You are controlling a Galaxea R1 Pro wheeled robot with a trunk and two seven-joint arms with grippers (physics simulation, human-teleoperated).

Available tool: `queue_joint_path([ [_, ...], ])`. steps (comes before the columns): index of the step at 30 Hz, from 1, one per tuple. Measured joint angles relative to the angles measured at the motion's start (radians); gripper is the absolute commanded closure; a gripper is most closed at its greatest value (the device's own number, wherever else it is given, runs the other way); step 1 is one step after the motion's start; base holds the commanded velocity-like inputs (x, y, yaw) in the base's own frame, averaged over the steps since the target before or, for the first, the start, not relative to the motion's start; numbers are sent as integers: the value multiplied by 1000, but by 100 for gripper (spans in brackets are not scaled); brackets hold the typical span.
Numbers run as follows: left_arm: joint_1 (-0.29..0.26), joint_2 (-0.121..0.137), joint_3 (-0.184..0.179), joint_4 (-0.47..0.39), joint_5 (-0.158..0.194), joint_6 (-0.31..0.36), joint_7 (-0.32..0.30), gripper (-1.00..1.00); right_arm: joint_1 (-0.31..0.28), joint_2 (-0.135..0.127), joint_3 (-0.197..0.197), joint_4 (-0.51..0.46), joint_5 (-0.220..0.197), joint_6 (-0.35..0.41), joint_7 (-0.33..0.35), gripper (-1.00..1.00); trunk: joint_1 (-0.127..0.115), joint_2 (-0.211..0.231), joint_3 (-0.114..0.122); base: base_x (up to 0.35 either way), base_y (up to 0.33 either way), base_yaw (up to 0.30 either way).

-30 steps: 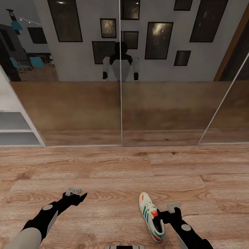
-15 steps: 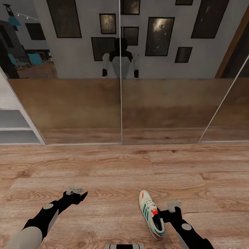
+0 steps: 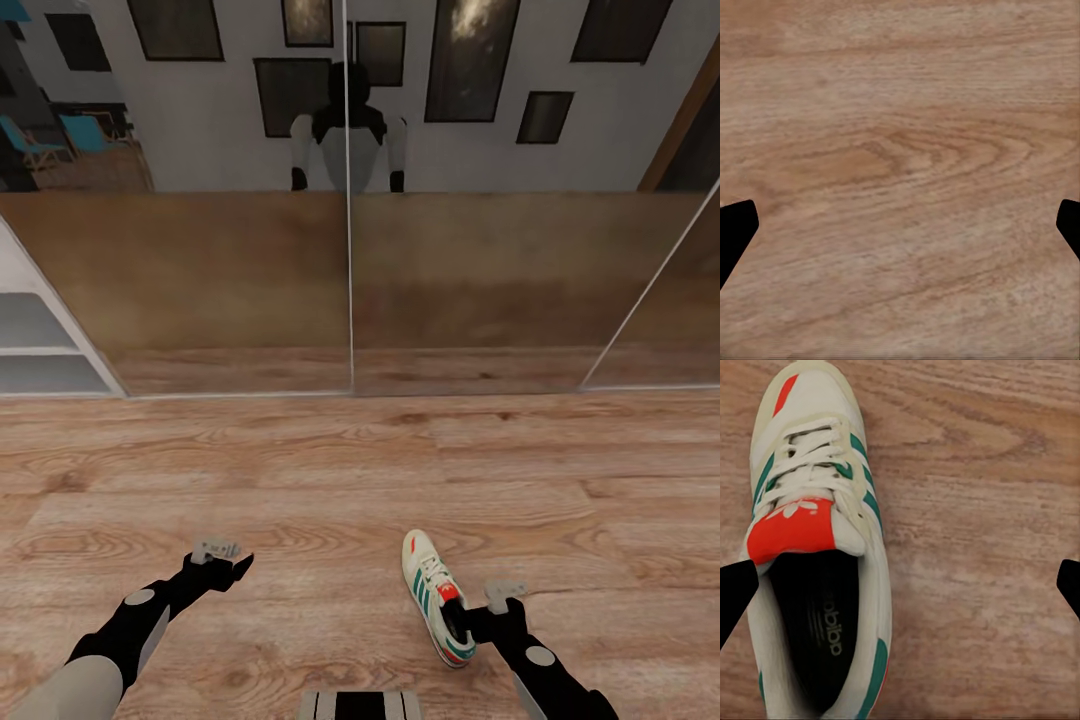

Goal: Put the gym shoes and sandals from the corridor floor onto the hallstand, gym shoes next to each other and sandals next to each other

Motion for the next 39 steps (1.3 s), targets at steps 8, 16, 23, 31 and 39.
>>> queue_joint_path([
  [8, 1, 0, 0, -1, 0, 0, 0, -100, 0, 0, 0, 0, 0, -1, 0, -100, 0, 0, -4, 0, 0, 0],
  [16, 1, 0, 0, -1, 0, 0, 0, -100, 0, 0, 1, 0, 0, -2, 0, -100, 0, 0, -6, 0, 0, 106],
  [23, 1, 0, 0, -1, 0, 0, 0, -100, 0, 1, 2, 0, 0, -2, 0, -100, 0, 0, -8, 0, 0, 102],
  [31, 0, 0, 0, -1, 0, 0, 0, -100, 0, 2, 1, 0, 0, -2, 0, -100, 0, 0, -8, 0, 0, 10],
  [39, -5, -1, 0, -1, 0, 1, -1, -100, 0, 0, -1, 0, 0, -2, 0, -100, 3, -2, -41, 0, 0, 0],
])
